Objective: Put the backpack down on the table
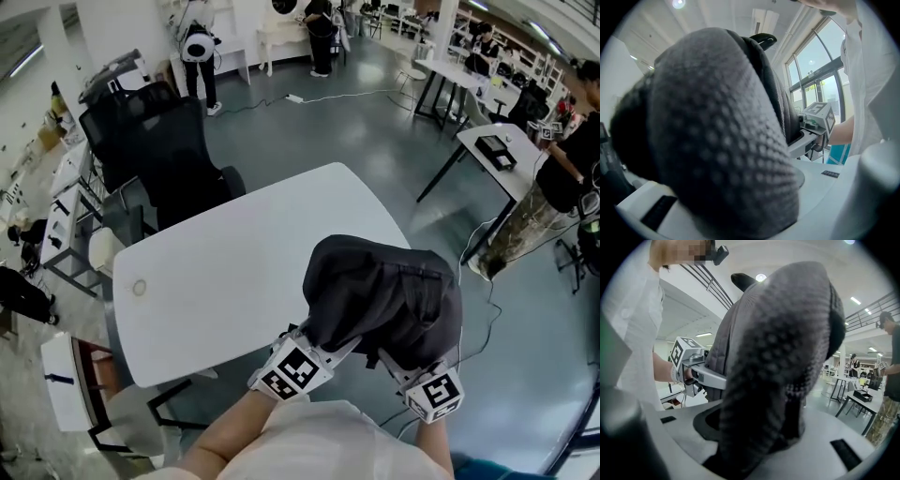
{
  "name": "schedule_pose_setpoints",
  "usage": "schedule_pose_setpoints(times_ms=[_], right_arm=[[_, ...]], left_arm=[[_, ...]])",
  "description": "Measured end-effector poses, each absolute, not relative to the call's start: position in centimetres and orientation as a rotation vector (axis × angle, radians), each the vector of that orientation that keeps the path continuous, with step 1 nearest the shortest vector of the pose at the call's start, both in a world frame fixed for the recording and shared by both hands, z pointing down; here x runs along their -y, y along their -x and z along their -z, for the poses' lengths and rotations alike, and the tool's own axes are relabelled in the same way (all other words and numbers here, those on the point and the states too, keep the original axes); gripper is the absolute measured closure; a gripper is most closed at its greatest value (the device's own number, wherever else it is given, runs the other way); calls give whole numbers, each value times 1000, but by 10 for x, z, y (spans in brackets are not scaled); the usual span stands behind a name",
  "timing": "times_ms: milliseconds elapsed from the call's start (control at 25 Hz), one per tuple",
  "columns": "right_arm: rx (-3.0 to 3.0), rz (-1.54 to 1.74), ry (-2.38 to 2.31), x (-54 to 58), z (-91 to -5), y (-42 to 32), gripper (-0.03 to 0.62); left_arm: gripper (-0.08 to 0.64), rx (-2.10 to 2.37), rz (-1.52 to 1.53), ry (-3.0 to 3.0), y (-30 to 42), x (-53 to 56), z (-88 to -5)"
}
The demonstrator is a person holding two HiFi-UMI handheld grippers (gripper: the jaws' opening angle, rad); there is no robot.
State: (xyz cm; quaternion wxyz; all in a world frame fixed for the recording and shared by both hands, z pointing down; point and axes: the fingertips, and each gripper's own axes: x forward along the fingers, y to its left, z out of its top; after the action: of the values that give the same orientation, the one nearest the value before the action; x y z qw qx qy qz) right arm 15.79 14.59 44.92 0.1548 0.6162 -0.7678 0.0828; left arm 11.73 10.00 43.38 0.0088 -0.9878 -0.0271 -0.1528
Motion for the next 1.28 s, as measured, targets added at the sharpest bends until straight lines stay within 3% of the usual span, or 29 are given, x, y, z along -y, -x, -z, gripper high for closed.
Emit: schedule_pose_setpoints(times_ms=[680,1280], right_arm=[[2360,-180,-1557,18,-448,-55,394],[2470,-176,-1273,90,-452,-1,394]], left_arm=[[422,-206,483,3085,-8,55,-432],[422,-534,481,3118,53,117,-436]])
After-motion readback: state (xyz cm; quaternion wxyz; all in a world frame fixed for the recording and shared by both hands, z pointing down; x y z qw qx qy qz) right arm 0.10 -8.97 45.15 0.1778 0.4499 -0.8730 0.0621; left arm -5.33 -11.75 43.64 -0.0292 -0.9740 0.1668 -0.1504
